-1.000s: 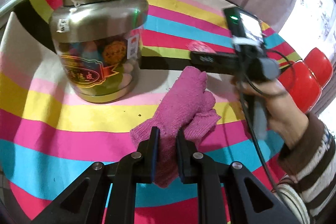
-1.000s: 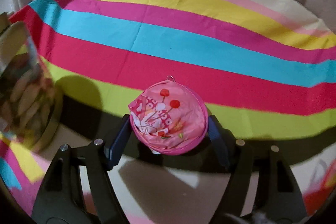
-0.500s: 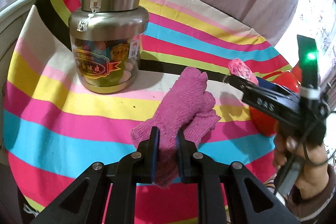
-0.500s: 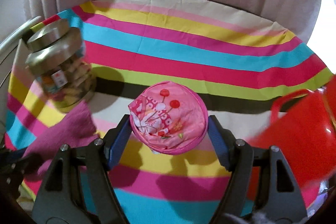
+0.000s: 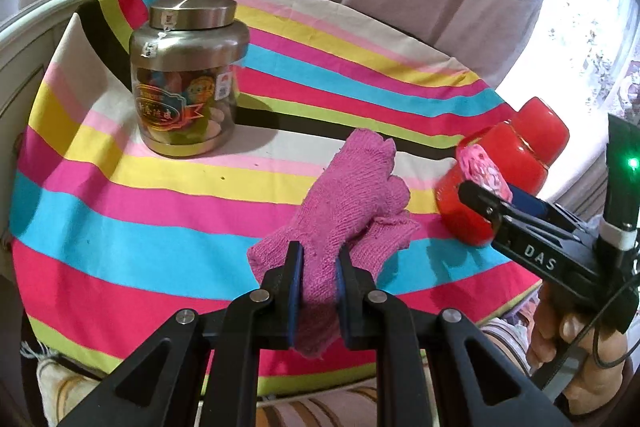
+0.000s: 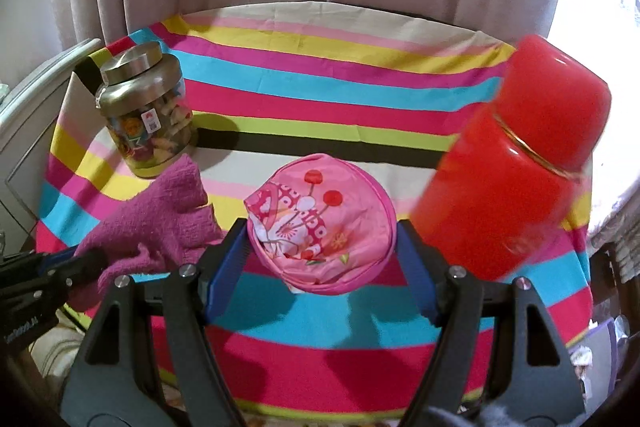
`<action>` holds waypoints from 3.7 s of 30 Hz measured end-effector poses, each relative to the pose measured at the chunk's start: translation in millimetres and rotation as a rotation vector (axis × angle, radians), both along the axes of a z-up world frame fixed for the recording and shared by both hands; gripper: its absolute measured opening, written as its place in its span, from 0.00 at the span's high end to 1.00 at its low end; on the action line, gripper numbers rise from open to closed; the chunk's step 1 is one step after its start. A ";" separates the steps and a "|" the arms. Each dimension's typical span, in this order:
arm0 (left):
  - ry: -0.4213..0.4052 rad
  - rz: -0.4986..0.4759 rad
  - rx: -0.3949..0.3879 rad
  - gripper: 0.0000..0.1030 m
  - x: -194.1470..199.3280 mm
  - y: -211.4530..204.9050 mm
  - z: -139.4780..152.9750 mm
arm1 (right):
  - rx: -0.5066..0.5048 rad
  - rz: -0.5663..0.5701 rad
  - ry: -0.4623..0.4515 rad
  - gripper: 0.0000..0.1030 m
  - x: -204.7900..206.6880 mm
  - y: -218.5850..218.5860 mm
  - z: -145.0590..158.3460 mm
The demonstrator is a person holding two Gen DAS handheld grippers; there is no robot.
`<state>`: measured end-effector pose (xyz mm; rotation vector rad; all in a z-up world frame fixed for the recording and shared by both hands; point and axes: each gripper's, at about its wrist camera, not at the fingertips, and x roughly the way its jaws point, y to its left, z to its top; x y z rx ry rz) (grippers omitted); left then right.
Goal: Organize soft objects
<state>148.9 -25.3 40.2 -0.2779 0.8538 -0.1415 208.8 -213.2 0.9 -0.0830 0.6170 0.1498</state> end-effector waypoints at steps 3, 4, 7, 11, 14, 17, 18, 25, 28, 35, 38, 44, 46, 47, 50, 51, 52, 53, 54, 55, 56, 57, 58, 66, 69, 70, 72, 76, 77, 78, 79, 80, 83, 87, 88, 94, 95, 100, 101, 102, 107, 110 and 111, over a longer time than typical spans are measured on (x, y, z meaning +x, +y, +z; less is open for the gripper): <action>-0.006 -0.016 -0.003 0.85 -8.2 -11.7 3.0 | 0.006 -0.015 -0.001 0.27 -14.7 -13.9 0.7; -0.008 -0.022 -0.002 0.85 -10.7 -15.4 4.2 | 0.008 -0.019 -0.001 0.27 -19.2 -18.1 1.1; -0.018 -0.042 -0.003 0.85 -19.3 -27.8 10.0 | 0.017 -0.031 -0.005 0.27 -35.1 -33.5 2.6; -0.036 -0.072 -0.008 0.85 -30.4 -45.5 17.3 | 0.030 -0.054 -0.011 0.27 -59.4 -56.2 4.9; -0.044 -0.112 -0.011 0.85 -36.9 -64.9 22.3 | 0.039 -0.074 -0.014 0.27 -78.7 -75.8 6.1; -0.050 -0.154 -0.017 0.85 -42.5 -85.2 26.1 | 0.042 -0.107 -0.016 0.27 -97.3 -98.3 4.6; -0.051 -0.166 -0.018 0.85 -45.3 -92.4 27.5 | 0.046 -0.126 -0.015 0.27 -105.4 -109.9 3.5; -0.058 -0.308 -0.033 0.85 -60.0 -157.1 37.1 | 0.061 -0.268 -0.009 0.27 -150.2 -184.4 -1.4; -0.055 -0.373 -0.041 0.84 -68.3 -187.8 39.4 | 0.065 -0.342 -0.006 0.27 -171.0 -219.4 -4.4; -0.027 -0.497 -0.057 0.84 -81.6 -254.0 38.3 | 0.077 -0.466 0.013 0.26 -210.9 -275.9 -15.6; -0.001 -0.514 -0.060 0.84 -78.9 -273.3 33.4 | 0.089 -0.499 0.028 0.26 -220.7 -290.3 -21.6; 0.048 -0.536 -0.067 0.82 -68.5 -307.2 17.8 | 0.105 -0.531 0.026 0.25 -228.9 -306.1 -25.3; 0.062 -0.536 -0.069 0.72 -61.7 -316.7 11.6 | 0.110 -0.541 0.024 0.25 -228.4 -308.9 -25.5; 0.075 -0.536 -0.071 0.69 -60.7 -319.8 7.9 | 0.110 -0.546 0.026 0.25 -231.4 -308.6 -26.1; 0.118 -0.531 -0.085 0.53 -57.0 -325.9 -3.4 | 0.123 -0.551 0.046 0.24 -231.2 -312.5 -31.6; 0.121 -0.533 -0.087 0.49 -58.8 -325.7 -4.4 | 0.130 -0.555 0.054 0.23 -232.1 -312.8 -32.8; 0.123 -0.535 -0.090 0.44 -60.2 -325.0 -4.7 | 0.134 -0.558 0.056 0.21 -232.4 -312.6 -33.6; 0.125 -0.534 -0.093 0.42 -60.9 -324.3 -4.4 | 0.137 -0.562 0.059 0.19 -233.2 -311.9 -34.2; 0.133 -0.529 -0.099 0.39 -63.1 -321.8 -3.9 | 0.136 -0.566 0.062 0.19 -233.8 -311.2 -34.8; 0.141 -0.527 -0.108 0.37 -66.3 -318.7 -3.9 | 0.136 -0.569 0.065 0.19 -234.7 -310.1 -35.1; 0.151 -0.531 -0.123 0.37 -70.4 -315.5 -4.0 | 0.138 -0.571 0.068 0.18 -236.3 -308.7 -35.2; 0.162 -0.537 -0.138 0.37 -76.3 -311.6 -4.4 | 0.141 -0.572 0.072 0.18 -239.1 -306.6 -35.1; 0.172 -0.541 -0.149 0.36 -82.8 -307.8 -5.0 | 0.143 -0.574 0.074 0.18 -241.5 -305.1 -35.1; 0.197 -0.506 -0.131 0.29 -128.8 -289.4 -14.4 | 0.120 -0.530 0.105 0.17 -269.3 -278.2 -39.8; 0.197 -0.513 -0.120 0.25 -131.1 -291.6 -16.8 | 0.098 -0.528 0.103 0.17 -278.1 -272.3 -41.2; 0.205 -0.520 -0.109 0.24 -130.4 -293.3 -18.5 | 0.101 -0.527 0.103 0.17 -279.2 -272.4 -41.0; 0.212 -0.529 -0.090 0.23 -129.8 -296.1 -19.5 | 0.108 -0.535 0.102 0.17 -280.4 -275.1 -39.9; 0.219 -0.528 -0.091 0.19 -129.6 -297.0 -20.3 | 0.113 -0.542 0.102 0.17 -278.5 -278.4 -38.8; 0.222 -0.528 -0.092 0.18 -129.1 -297.5 -20.6 | 0.110 -0.542 0.104 0.17 -278.1 -278.4 -39.4; 0.224 -0.529 -0.093 0.16 -128.8 -298.4 -20.7 | 0.109 -0.541 0.105 0.17 -277.8 -278.4 -39.9; 0.225 -0.531 -0.092 0.15 -128.8 -299.3 -20.8 | 0.110 -0.542 0.107 0.17 -277.7 -277.9 -40.5; 0.226 -0.531 -0.090 0.15 -128.9 -300.2 -20.9 | 0.112 -0.543 0.109 0.17 -277.6 -278.1 -41.1; 0.227 -0.527 -0.091 0.13 -128.9 -300.8 -20.6 | 0.113 -0.541 0.112 0.17 -277.4 -278.4 -42.2; 0.235 -0.524 -0.090 0.11 -127.8 -301.9 -20.6 | 0.113 -0.541 0.112 0.17 -277.3 -278.5 -42.3; 0.236 -0.526 -0.089 0.10 -127.7 -302.6 -20.8 | 0.114 -0.541 0.112 0.17 -277.2 -278.5 -42.4; 0.236 -0.535 -0.081 0.09 -128.2 -304.1 -21.0 | 0.118 -0.543 0.113 0.17 -277.6 -280.6 -42.1; 0.236 -0.535 -0.081 0.09 -128.0 -304.1 -21.0 | 0.118 -0.543 0.114 0.17 -277.5 -280.6 -42.3; 0.236 -0.535 -0.081 0.09 -127.8 -304.3 -21.0 | 0.116 -0.540 0.115 0.17 -277.5 -281.1 -41.8; 0.236 -0.535 -0.081 0.09 -127.8 -304.3 -21.0 | 0.116 -0.539 0.115 0.17 -277.4 -281.0 -41.9; 0.236 -0.535 -0.081 0.09 -127.9 -304.5 -21.0 | 0.115 -0.537 0.116 0.17 -277.0 -281.3 -41.8; 0.237 -0.536 -0.080 0.09 -127.7 -304.6 -21.1 | 0.116 -0.540 0.118 0.17 -276.5 -282.4 -42.1; 0.237 -0.536 -0.078 0.09 -127.5 -304.0 -21.6 | 0.115 -0.539 0.117 0.17 -276.1 -283.5 -42.0; 0.237 -0.537 -0.078 0.09 -127.5 -304.0 -22.0 | 0.115 -0.539 0.117 0.17 -276.2 -283.5 -42.0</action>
